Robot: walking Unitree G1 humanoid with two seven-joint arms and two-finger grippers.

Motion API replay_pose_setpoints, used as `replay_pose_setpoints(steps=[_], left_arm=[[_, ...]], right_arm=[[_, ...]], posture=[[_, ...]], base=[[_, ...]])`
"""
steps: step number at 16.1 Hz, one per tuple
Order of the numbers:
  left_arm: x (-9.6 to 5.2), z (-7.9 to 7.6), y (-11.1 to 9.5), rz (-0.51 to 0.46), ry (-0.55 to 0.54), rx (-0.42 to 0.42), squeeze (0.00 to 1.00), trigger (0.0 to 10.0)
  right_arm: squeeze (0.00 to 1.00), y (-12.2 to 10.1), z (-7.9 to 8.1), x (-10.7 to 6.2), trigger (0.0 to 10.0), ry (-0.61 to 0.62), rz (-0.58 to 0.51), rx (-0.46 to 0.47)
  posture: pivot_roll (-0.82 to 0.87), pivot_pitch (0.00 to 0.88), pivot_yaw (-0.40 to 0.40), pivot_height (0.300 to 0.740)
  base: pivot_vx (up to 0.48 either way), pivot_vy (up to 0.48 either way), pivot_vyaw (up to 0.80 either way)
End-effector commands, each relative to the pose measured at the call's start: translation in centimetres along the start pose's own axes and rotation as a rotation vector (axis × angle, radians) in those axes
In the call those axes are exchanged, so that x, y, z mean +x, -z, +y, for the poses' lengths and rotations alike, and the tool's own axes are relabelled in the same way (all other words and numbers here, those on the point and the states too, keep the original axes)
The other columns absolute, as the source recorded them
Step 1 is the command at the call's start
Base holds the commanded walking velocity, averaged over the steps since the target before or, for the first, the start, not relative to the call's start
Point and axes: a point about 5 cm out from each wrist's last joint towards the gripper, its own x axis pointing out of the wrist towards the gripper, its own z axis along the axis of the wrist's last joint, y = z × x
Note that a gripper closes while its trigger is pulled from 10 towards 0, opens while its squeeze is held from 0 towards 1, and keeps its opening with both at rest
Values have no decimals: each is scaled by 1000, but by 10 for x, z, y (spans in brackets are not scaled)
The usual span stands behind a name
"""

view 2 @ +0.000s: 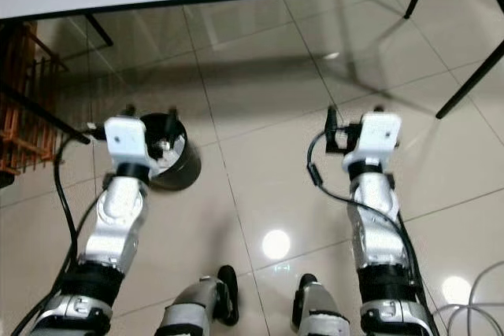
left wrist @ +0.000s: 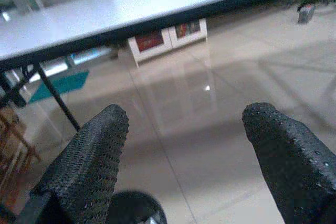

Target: Picking trash to rubbish bin

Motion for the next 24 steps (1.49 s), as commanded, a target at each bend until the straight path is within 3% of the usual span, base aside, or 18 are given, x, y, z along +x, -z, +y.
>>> replay_pose_setpoints(steps=[1, 5, 9, 16, 24], left_arm=[[-1, 2, -3, 0, -2, 16, 0, 10000], [12, 3, -46, -127, 4, 28, 0, 10000], [18, 4, -64, -176, -1, 32, 0, 10000], [17, 3, -69, -164, 9, 36, 0, 10000], [18, -13, -62, -128, 47, 8, 0, 10000]], right_arm=[[0, -8, -3, 0, 10000, 21, -15, 5], [0, -56, -4, 8, 10000, 50, -149, 5], [0, -73, 2, 11, 10000, 37, -188, 14], [0, -82, 4, 11, 10000, 30, -183, 14], [0, -80, 5, 13, 10000, 14, -157, 17]], posture=[[43, 298, 109, 740], [43, 285, 114, 740], [42, 267, 114, 740], [32, 238, 111, 740], [15, 233, 89, 740]], base=[[345, 0, 0], [344, 0, 0], [354, 0, 0], [374, 0, 0], [378, 0, 0]])
